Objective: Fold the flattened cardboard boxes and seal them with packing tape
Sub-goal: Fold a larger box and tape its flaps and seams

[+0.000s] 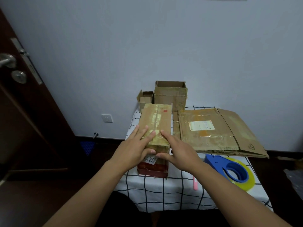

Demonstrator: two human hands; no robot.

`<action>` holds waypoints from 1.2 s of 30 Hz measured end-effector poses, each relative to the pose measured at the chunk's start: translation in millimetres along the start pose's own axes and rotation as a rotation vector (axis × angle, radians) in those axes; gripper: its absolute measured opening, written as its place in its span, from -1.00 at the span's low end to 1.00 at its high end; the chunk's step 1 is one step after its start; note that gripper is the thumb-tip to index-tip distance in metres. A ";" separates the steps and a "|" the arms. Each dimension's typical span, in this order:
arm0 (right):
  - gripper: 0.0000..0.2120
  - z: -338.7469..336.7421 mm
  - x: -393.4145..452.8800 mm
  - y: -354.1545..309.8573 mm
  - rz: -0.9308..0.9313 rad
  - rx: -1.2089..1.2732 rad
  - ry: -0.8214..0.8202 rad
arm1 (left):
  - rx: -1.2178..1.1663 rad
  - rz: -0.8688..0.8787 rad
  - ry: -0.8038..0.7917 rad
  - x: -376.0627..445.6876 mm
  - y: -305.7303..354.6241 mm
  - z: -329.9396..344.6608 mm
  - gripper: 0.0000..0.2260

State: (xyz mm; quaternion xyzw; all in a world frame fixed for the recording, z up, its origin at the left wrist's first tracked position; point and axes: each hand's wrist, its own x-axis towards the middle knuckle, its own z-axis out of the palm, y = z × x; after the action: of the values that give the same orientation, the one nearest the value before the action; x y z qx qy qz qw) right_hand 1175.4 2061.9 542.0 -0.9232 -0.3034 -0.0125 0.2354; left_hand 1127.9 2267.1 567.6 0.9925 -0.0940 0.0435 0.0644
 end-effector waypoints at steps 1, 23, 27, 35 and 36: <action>-0.20 -1.4 -0.6 0.8 -0.003 -0.005 -0.001 | 0.003 0.004 0.014 -0.6 2.0 -0.4 -0.40; -0.42 -19.3 -94.9 128.9 0.511 -0.259 0.166 | 0.146 0.042 0.177 10.7 46.8 18.2 -0.34; -0.29 -8.0 -119.1 143.3 0.644 -0.429 -0.051 | 0.142 -0.039 0.211 14.6 66.7 23.7 -0.35; -0.58 15.6 -130.0 146.4 0.677 -0.413 -0.049 | 0.111 -0.058 0.212 14.5 80.4 30.1 -0.36; -0.60 16.9 -130.5 147.3 0.674 -0.422 -0.041 | 0.110 -0.055 0.201 14.1 80.0 29.3 -0.35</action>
State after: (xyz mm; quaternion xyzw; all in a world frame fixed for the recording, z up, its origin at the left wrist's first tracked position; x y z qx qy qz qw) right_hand 1150.4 1893.1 442.4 -0.9992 0.0211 0.0220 0.0256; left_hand 1128.5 2182.7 549.6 0.9874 -0.0573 0.1461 0.0202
